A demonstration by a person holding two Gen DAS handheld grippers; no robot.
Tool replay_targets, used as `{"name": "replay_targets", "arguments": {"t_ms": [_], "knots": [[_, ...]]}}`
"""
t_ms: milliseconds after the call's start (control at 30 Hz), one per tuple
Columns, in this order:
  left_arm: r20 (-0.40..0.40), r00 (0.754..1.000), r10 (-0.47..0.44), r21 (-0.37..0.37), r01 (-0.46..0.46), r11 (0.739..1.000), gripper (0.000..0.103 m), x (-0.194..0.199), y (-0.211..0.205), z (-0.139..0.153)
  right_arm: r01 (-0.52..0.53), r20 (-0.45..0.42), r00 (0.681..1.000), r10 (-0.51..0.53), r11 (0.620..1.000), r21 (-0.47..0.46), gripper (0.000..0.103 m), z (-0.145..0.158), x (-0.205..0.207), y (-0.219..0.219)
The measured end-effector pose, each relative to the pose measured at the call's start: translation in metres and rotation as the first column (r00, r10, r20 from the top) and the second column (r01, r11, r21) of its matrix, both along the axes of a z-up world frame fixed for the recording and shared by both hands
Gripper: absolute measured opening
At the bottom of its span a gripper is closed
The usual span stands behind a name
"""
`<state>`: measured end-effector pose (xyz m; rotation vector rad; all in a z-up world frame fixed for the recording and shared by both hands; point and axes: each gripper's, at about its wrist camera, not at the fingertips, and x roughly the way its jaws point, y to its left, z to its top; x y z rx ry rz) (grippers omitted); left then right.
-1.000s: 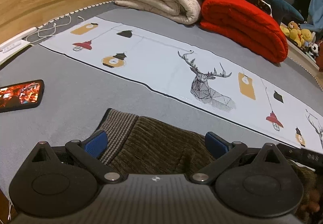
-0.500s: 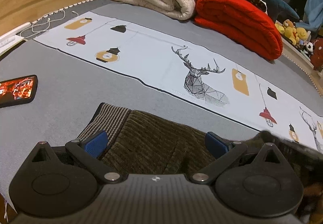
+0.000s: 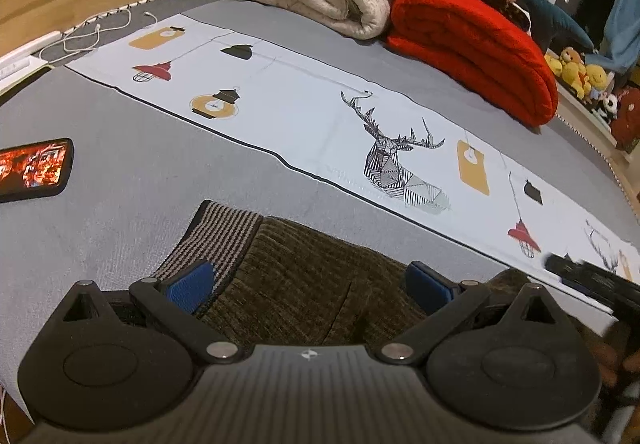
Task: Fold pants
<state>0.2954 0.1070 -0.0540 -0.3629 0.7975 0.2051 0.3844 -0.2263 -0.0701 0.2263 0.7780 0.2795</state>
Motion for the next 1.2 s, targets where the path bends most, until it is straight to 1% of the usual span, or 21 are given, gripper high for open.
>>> {"name": "replay_targets", "arguments": {"t_ms": [67, 133, 233, 300, 367, 467, 500, 567, 600, 667, 700, 767, 800, 867, 933, 1000, 1067, 1100, 1133, 1167, 1200], "knots": [[0.001, 1.0, 0.001, 0.001, -0.001, 1.0, 0.103, 0.0, -0.002, 0.002, -0.016, -0.001, 1.0, 0.016, 1.0, -0.004, 0.059, 0.008, -0.013, -0.012], [0.003, 1.0, -0.004, 0.004, 0.004, 1.0, 0.103, -0.001, -0.005, 0.003, -0.059, -0.034, 0.998, 0.058, 0.998, -0.024, 0.057, 0.011, -0.03, -0.018], [0.018, 1.0, -0.024, 0.005, 0.024, 1.0, 0.103, -0.003, -0.014, 0.008, -0.119, -0.066, 0.991, 0.116, 0.991, -0.053, 0.057, 0.014, -0.064, -0.019], [0.024, 0.999, -0.042, 0.014, 0.042, 0.999, 0.103, -0.005, -0.023, 0.01, -0.161, -0.072, 0.985, 0.157, 0.985, -0.054, 0.058, 0.014, -0.092, -0.015], [0.018, 0.998, -0.065, 0.016, 0.065, 0.998, 0.103, -0.006, -0.035, 0.008, -0.205, -0.09, 0.976, 0.199, 0.977, -0.055, 0.058, 0.006, -0.119, -0.01], [-0.02, 0.995, -0.099, 0.021, 0.099, 0.995, 0.103, -0.004, -0.054, 0.0, -0.22, -0.156, 0.967, 0.203, 0.97, -0.1, 0.06, -0.022, -0.15, -0.004], [-0.041, 0.993, -0.108, 0.038, 0.109, 0.993, 0.103, -0.003, -0.061, -0.004, -0.237, -0.074, 0.971, 0.228, 0.961, -0.142, 0.059, -0.024, -0.162, -0.002], [-0.067, 0.992, -0.111, 0.088, 0.117, 0.989, 0.103, -0.005, -0.072, -0.011, -0.276, -0.051, 0.961, 0.271, 0.933, -0.232, 0.059, -0.019, -0.169, 0.007], [-0.069, 0.992, -0.104, 0.111, 0.111, 0.988, 0.103, -0.007, -0.074, -0.013, -0.278, -0.031, 0.96, 0.279, 0.932, -0.234, 0.059, -0.011, -0.169, 0.008], [-0.065, 0.993, -0.094, 0.125, 0.101, 0.987, 0.103, -0.012, -0.075, -0.014, -0.246, 0.062, 0.963, 0.263, 0.948, -0.203, 0.059, 0.006, -0.163, 0.004], [-0.063, 0.994, -0.09, 0.121, 0.097, 0.988, 0.103, -0.014, -0.073, -0.014, -0.217, 0.1, 0.965, 0.241, 0.955, -0.204, 0.059, 0.014, -0.156, 0.004], [-0.063, 0.995, -0.078, 0.114, 0.085, 0.99, 0.103, -0.016, -0.067, -0.015, -0.16, 0.15, 0.97, 0.191, 0.967, -0.196, 0.059, 0.023, -0.135, 0.001], [-0.065, 0.995, -0.069, 0.115, 0.076, 0.99, 0.103, -0.016, -0.063, -0.016, -0.118, 0.166, 0.975, 0.15, 0.975, -0.189, 0.059, 0.024, -0.122, -0.002], [-0.069, 0.996, -0.054, 0.11, 0.061, 0.992, 0.103, -0.015, -0.053, -0.016, -0.036, 0.155, 0.986, 0.063, 0.985, -0.171, 0.058, 0.02, -0.094, -0.008], [-0.078, 0.996, -0.045, 0.095, 0.053, 0.994, 0.103, -0.011, -0.045, -0.018, 0.008, 0.099, 0.995, 0.01, 0.984, -0.181, 0.057, 0.009, -0.067, -0.008], [-0.089, 0.995, -0.044, 0.089, 0.052, 0.995, 0.103, -0.007, -0.039, -0.021, 0.003, 0.062, 0.998, 0.01, 0.98, -0.201, 0.055, -0.007, -0.047, -0.001], [-0.092, 0.995, -0.047, 0.085, 0.054, 0.995, 0.103, -0.006, -0.036, -0.021, -0.019, 0.004, 1.0, 0.02, 0.972, -0.233, 0.055, -0.027, -0.034, 0.006], [-0.09, 0.995, -0.05, 0.086, 0.058, 0.995, 0.103, -0.005, -0.035, -0.021, -0.013, 0.006, 1.0, 0.015, 0.969, -0.245, 0.055, -0.035, -0.03, 0.007], [-0.09, 0.995, -0.052, 0.089, 0.061, 0.994, 0.103, -0.005, -0.035, -0.021, 0.024, 0.036, 0.999, -0.015, 0.968, -0.249, 0.055, -0.037, -0.029, 0.004], [-0.091, 0.994, -0.054, 0.09, 0.063, 0.994, 0.103, -0.005, -0.035, -0.022, 0.093, 0.031, 0.996, -0.088, 0.948, -0.303, 0.053, -0.039, -0.022, 0.001], [-0.091, 0.994, -0.056, 0.09, 0.064, 0.994, 0.103, -0.005, -0.034, -0.022, 0.165, 0.017, 0.985, -0.171, 0.915, -0.369, 0.048, -0.044, -0.015, -0.005]]}}
